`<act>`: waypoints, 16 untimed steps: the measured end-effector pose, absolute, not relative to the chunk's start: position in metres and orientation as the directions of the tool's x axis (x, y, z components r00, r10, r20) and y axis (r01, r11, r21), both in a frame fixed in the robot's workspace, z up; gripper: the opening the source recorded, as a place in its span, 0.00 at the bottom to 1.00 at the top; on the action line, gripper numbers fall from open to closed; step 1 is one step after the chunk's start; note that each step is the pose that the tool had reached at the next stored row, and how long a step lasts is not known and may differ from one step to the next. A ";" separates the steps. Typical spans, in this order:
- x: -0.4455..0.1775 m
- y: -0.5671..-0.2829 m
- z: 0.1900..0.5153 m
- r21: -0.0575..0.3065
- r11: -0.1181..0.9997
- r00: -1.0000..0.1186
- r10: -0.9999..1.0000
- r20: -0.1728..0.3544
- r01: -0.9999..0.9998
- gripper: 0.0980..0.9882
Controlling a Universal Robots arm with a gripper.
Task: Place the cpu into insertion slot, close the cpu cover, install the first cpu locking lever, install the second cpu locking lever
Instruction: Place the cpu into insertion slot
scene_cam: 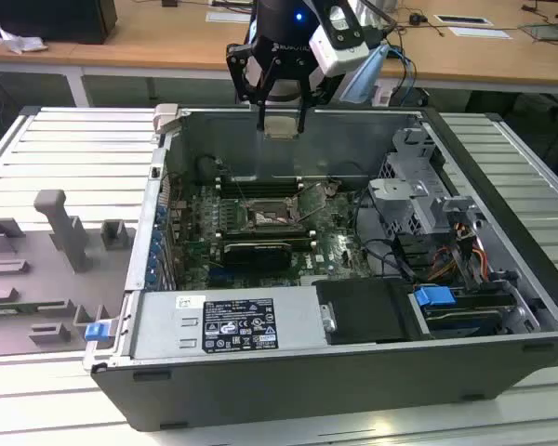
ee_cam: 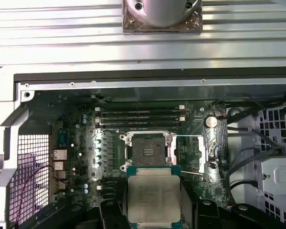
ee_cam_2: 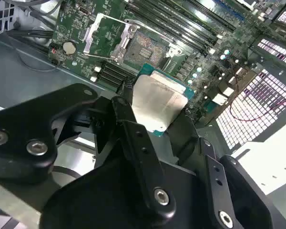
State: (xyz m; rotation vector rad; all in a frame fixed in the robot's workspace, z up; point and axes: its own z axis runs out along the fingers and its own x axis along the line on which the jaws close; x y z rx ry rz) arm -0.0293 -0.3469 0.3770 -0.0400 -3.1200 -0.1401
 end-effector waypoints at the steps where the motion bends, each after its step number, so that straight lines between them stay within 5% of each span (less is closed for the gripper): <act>1: -0.029 -0.347 0.377 0.089 0.995 -0.999 0.041 0.019 0.042 0.49; 16: -0.029 -0.347 0.376 0.089 0.987 -0.991 0.132 0.019 0.133 0.49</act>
